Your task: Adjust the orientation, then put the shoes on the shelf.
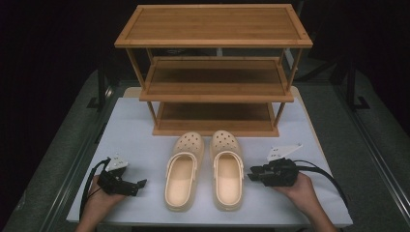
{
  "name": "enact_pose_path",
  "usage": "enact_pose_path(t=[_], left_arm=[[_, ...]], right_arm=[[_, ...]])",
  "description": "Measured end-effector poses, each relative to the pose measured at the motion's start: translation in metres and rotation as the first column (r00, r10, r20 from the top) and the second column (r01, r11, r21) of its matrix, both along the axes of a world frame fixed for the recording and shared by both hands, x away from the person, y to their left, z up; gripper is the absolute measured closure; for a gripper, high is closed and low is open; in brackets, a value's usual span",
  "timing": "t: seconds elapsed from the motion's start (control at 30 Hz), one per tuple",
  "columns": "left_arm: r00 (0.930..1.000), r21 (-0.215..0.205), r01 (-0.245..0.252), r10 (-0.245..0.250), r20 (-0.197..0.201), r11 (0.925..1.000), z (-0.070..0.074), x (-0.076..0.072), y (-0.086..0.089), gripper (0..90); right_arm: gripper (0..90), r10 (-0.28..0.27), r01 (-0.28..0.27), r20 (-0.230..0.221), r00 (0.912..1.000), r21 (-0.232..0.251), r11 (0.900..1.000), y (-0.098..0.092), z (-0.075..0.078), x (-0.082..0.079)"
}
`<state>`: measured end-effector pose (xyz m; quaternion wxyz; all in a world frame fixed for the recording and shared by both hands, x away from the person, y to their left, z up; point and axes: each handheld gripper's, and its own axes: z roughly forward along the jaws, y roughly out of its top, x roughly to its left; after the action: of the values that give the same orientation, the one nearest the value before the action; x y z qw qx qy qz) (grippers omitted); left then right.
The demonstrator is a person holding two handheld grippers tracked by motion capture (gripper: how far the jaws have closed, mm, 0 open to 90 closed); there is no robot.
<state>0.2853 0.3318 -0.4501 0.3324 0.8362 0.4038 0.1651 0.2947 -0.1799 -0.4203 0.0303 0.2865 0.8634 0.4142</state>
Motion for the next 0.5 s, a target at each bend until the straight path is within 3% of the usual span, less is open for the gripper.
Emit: enact_pose_path(t=[0.03, 0.07, 0.1, 0.3, 0.5], left_arm=[[1.0000, -0.008, 0.005, -0.005, -0.008, 1.0000, 0.001, 0.000, 0.000, 0.0], [1.0000, -0.008, 0.005, -0.005, -0.008, 1.0000, 0.001, 0.000, 0.000, 1.4], [0.9998, -0.037, 0.015, -0.016, -0.008, 0.9992, 0.004, 0.000, -0.001, 4.4], [0.9990, -0.072, 0.045, -0.046, 0.001, 0.9964, 0.014, 0.001, -0.010, 4.7], [0.9947, -0.127, 0.102, -0.100, 0.021, 0.9867, 0.031, 0.003, -0.026, 4.8]], right_arm=[[53.9, -0.028, 0.028, 0.007, 0.9996, -0.004, 1.000, -0.002, 0.002, 0.001], [50.5, -0.037, 0.037, 0.013, 0.9992, -0.003, 0.999, -0.002, 0.002, 0.001], [46.1, -0.044, 0.044, 0.010, 0.9990, 0.001, 0.999, -0.003, 0.003, 0.002], [37.1, -0.080, 0.080, -0.002, 0.9968, 0.020, 0.997, -0.005, 0.006, 0.004], [31.8, -0.107, 0.107, 0.000, 0.9942, 0.065, 0.992, -0.009, 0.013, 0.007]])
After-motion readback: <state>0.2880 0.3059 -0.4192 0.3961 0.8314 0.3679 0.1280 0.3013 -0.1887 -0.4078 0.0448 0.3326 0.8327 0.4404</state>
